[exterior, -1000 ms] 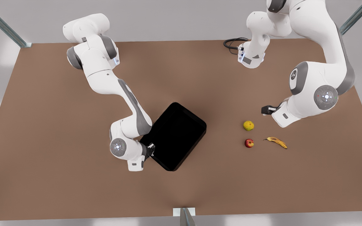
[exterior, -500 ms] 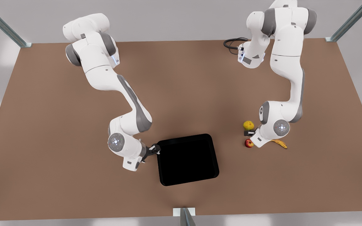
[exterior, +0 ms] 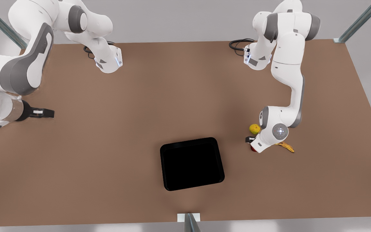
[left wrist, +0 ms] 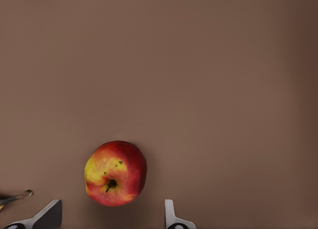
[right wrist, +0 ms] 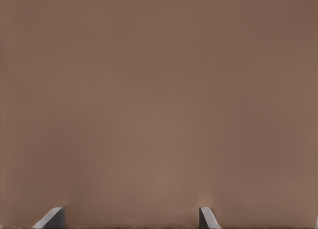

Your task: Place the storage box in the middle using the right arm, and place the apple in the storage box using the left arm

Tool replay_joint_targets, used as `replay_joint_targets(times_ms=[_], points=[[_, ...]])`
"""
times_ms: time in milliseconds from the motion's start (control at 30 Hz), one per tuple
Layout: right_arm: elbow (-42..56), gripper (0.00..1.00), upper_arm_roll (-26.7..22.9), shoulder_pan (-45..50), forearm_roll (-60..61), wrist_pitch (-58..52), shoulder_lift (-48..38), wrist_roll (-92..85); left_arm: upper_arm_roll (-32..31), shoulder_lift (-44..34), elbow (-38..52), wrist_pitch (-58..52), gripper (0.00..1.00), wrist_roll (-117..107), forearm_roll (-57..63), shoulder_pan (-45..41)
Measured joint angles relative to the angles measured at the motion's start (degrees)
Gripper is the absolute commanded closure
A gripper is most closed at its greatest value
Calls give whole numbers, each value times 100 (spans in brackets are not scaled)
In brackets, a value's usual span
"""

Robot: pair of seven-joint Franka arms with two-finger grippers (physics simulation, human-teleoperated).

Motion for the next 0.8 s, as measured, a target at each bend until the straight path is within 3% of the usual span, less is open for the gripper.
replay_joint_targets(times_ms=[67, 133, 667, 733, 800], points=[[-605, 0, 665, -193, -323, 32, -456, 7, 0, 44, 13, 70, 0, 2, -4, 3], [-797, 0, 927, -273, -556, 87, -550, 15, 0, 95, 16, 200, 0, 4, -14, 1], [-931, 0, 1026, -297, -1018, 898, -423, 59, 0, 351, 75, 679, 0, 18, -65, -53], [-1200, 0, 1371, -540, -1027, 1016, -749, 63, 0, 369, 79, 688, 23, 15, -69, -53], [-1782, 0, 1944, -1013, -1079, 1238, -1200, 67, 0, 362, 93, 691, 28, 10, -71, -54]])
